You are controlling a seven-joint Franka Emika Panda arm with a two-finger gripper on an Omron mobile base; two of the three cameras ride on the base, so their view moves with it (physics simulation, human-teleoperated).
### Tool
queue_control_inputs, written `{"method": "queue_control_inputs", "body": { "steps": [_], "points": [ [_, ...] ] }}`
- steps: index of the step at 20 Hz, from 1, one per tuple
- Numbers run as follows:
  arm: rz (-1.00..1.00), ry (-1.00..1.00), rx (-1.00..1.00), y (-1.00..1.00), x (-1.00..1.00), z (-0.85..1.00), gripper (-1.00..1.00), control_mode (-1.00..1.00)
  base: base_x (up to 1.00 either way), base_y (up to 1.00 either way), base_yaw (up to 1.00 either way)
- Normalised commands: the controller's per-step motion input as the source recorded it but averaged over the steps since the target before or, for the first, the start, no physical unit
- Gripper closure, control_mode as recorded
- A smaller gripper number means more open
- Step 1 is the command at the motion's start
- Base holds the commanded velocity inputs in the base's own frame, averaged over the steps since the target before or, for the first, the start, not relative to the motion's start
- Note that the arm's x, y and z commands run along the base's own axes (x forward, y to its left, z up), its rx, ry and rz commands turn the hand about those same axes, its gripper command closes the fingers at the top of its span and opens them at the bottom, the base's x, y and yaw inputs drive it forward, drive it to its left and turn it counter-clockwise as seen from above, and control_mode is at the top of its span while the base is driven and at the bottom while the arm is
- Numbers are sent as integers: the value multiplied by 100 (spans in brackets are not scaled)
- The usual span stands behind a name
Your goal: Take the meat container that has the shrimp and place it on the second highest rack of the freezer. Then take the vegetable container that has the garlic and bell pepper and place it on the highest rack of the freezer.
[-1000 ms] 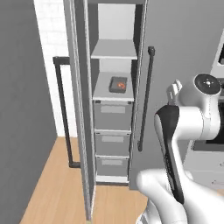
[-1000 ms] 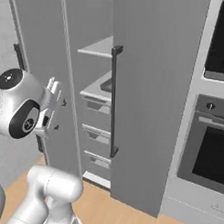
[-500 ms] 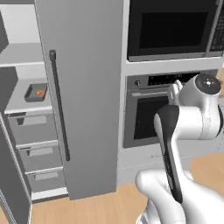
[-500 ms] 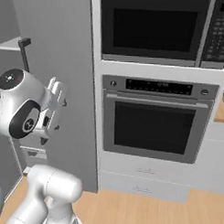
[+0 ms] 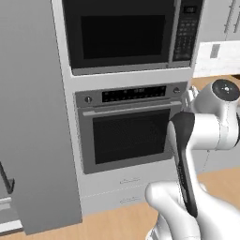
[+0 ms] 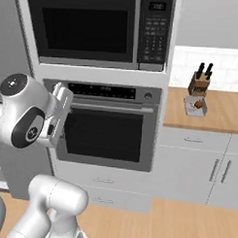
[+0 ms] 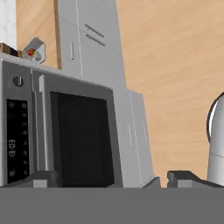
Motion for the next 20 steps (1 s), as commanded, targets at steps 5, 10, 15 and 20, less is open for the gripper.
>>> {"method": "queue_control_inputs", "body": {
  "steps": [5,10,15,20],
  "points": [
    [0,0,0,0,0,0,-100,100,27,-100,0],
    [0,0,0,0,0,0,-100,100,9,-100,0],
    [0,0,0,0,0,0,-100,100,23,-91,0],
    [0,0,0,0,0,0,-100,100,46,-65,0]
  ]
}}
